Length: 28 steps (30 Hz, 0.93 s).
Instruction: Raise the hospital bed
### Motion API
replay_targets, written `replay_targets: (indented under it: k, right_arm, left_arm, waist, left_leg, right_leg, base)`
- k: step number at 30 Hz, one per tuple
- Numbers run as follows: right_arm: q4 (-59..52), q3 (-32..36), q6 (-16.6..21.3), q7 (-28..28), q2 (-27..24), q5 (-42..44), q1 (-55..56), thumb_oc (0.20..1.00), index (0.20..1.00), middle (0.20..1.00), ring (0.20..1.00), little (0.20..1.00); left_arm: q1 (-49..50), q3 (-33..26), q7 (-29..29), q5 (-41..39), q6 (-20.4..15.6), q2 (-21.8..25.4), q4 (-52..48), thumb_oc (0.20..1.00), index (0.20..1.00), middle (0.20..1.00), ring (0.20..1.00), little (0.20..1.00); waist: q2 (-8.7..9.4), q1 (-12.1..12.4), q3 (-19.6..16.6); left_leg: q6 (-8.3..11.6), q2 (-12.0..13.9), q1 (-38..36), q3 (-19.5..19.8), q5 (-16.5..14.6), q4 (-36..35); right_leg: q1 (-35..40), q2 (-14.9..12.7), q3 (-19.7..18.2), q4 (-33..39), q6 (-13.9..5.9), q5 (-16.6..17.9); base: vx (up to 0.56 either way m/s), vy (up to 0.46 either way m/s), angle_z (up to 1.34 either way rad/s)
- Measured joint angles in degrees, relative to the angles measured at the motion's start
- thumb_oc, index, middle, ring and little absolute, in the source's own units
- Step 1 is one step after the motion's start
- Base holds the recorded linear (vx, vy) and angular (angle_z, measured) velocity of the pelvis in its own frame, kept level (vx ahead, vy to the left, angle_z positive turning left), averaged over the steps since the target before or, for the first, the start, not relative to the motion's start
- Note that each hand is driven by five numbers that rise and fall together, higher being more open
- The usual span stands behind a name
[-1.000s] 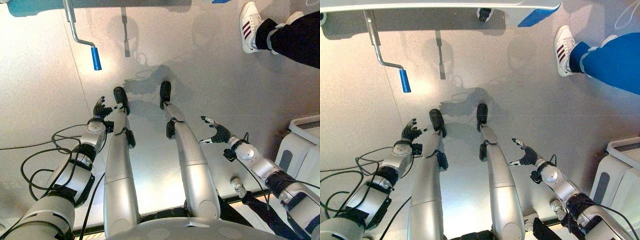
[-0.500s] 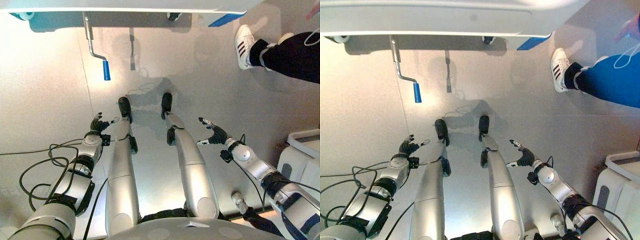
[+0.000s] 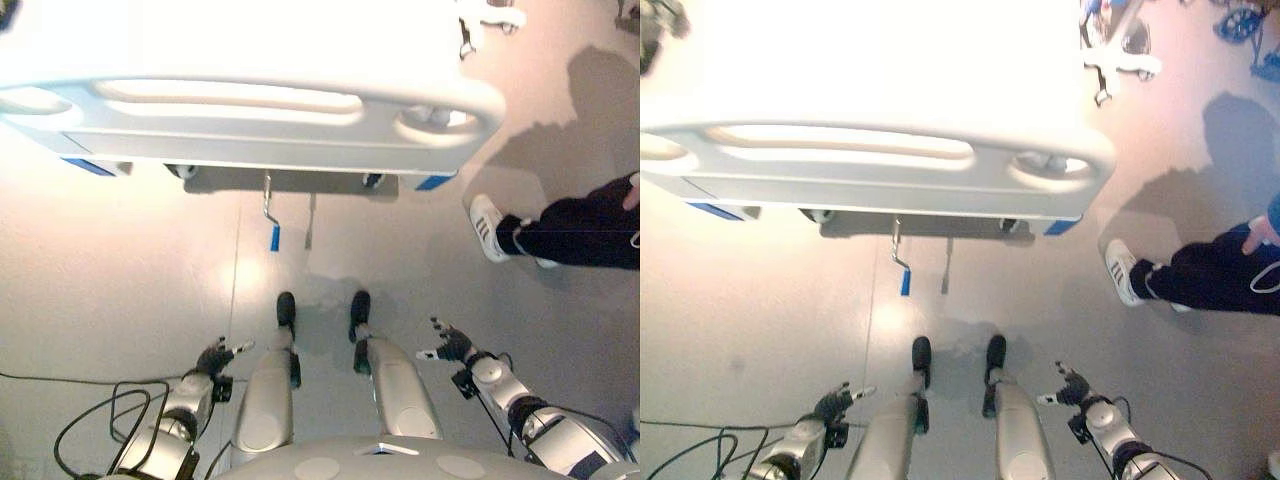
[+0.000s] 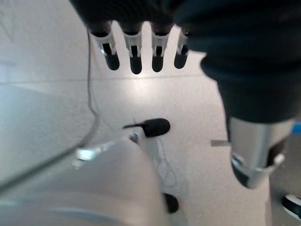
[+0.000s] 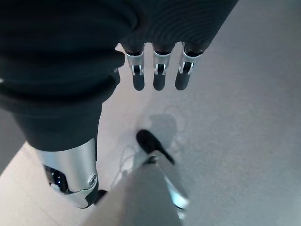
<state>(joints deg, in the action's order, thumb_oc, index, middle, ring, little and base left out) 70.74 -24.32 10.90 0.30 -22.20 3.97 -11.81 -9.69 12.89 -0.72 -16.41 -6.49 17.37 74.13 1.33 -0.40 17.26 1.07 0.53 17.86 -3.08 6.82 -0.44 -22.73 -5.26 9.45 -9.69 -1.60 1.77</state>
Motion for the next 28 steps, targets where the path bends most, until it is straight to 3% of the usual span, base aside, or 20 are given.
replay_targets:
  k: [2, 4, 8, 20, 28]
  right_arm:
    - [4.5, 3.4, -1.1, 1.1, 1.3, 0.0, 0.3, 1.000, 1.000, 1.000, 1.000, 1.000]
    - [6.9, 4.8, -1.8, 2.2, 1.3, 0.1, 1.6, 1.000, 1.000, 1.000, 1.000, 1.000]
    - [6.9, 7.3, -2.7, 3.5, 1.1, 1.3, 4.1, 1.000, 1.000, 1.000, 1.000, 1.000]
    - [3.6, 8.7, -3.6, 6.4, 5.4, 4.0, 12.1, 1.000, 1.000, 1.000, 1.000, 1.000]
    - [3.1, 8.7, -3.7, 6.7, 5.6, 3.9, 12.9, 1.000, 1.000, 1.000, 1.000, 1.000]
  left_arm:
    - [2.2, -1.3, 1.2, 2.0, 0.6, 0.0, 1.4, 1.000, 1.000, 1.000, 1.000, 1.000]
    - [5.1, -1.2, 2.2, 4.6, 0.7, -0.4, 1.4, 1.000, 1.000, 1.000, 1.000, 1.000]
    - [7.6, -1.3, 3.7, 6.8, 0.6, -0.9, 1.5, 1.000, 1.000, 1.000, 1.000, 1.000]
    - [13.0, -4.7, 4.8, 10.7, 0.5, -1.2, 3.6, 1.000, 1.000, 1.000, 1.000, 1.000]
    - [13.5, -4.6, 4.8, 11.3, 0.4, -1.5, 3.7, 1.000, 1.000, 1.000, 1.000, 1.000]
  waist:
    - [-1.20, -0.1, -1.1]
    - [-2.32, -0.1, -4.8]
    - [-3.67, -0.2, -8.8]
    - [-1.43, -0.1, -16.4]
    - [-1.83, -0.2, -17.9]
  left_leg:
    - [0.05, 0.2, -4.6, 0.2, 0.0, -1.4]
    - [0.36, 0.4, -7.0, 0.6, -0.4, -2.8]
    - [0.73, 0.9, -9.6, 1.4, -0.7, -3.5]
    - [2.83, 2.6, -17.4, 1.4, -2.4, -4.5]
    - [2.75, 3.0, -19.3, 0.5, -3.3, -4.7]
  right_leg:
    - [5.5, 0.4, 0.9, 2.6, -0.06, 0.1]
    - [8.4, 0.8, 1.4, 4.6, -0.21, 0.2]
    - [12.4, 1.4, 2.4, 7.5, -0.29, 0.5]
    - [22.9, 4.1, 2.8, 14.8, 0.70, 1.3]
    - [24.4, 4.2, 2.6, 14.8, 0.85, 1.2]
  base:
    - [0.10, 0.000, 0.10]
    - [0.07, 0.007, 0.09]
    - [0.07, -0.012, 0.10]
    - [0.08, -0.016, 0.00]
    - [0.05, -0.012, -0.04]
